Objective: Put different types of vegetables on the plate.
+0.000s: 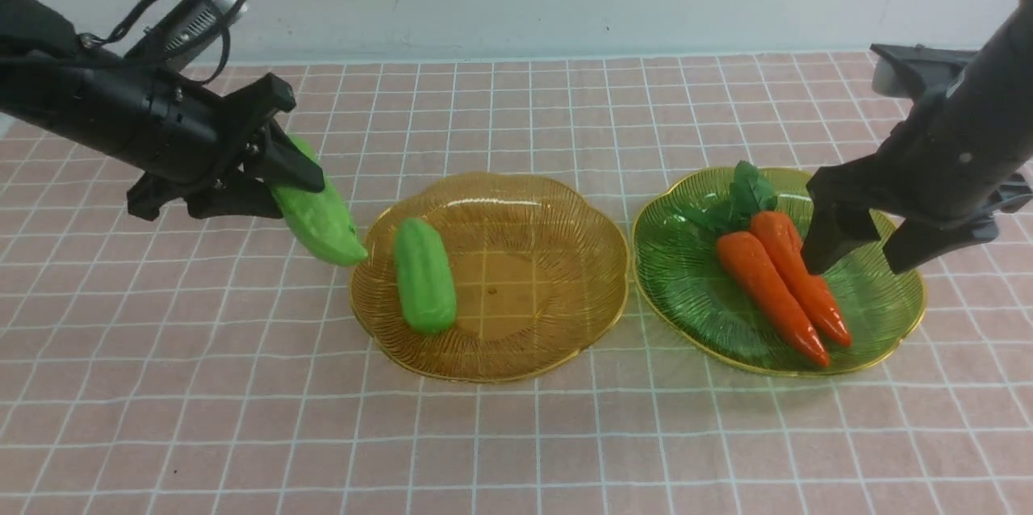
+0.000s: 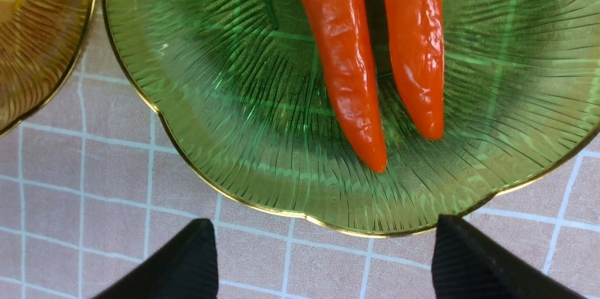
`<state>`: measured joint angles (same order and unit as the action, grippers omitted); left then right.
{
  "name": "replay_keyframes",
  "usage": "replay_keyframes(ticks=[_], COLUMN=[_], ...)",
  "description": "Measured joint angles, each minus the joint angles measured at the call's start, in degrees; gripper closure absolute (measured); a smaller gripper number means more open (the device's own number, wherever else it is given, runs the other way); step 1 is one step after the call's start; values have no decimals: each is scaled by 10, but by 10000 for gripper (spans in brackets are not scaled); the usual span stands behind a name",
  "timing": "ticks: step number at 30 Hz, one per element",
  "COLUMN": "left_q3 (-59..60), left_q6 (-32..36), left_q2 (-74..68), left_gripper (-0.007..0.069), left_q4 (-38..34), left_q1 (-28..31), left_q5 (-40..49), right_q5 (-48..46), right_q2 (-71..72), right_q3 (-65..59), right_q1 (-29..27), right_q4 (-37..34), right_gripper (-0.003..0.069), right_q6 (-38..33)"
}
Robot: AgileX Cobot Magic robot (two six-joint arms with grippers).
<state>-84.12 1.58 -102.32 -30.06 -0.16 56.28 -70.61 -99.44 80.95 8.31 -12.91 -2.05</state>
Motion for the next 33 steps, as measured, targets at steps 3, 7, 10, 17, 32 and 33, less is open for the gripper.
replay_keyframes(ticks=[3,7,10,17,32,33], left_q3=[-11,-24,-36,-63,-90,-90], left_q6=[-10,-28,-45,-62,-66,-66], left_q2=[-4,-21,-42,-94,-142,-142], left_gripper=[359,359,359,344,162,162], left_q4=[34,80,112,156,161,161], left_q1=[-38,-98,-139,-196,-219,-219], left_q5=[4,-2,-26,-73,-108,-108], right_q5=[0,0,-1,-2,-13,-13], right_q2=[1,12,38,124,384,401], right_q3=[0,0,0,0,-24,-33], right_q1=[0,0,0,0,0,0], right_q4=[0,1,2,2,70,75], right_gripper=[123,183,259,486,674,674], right_q6=[-3,-10,-13,-13,-13,-13])
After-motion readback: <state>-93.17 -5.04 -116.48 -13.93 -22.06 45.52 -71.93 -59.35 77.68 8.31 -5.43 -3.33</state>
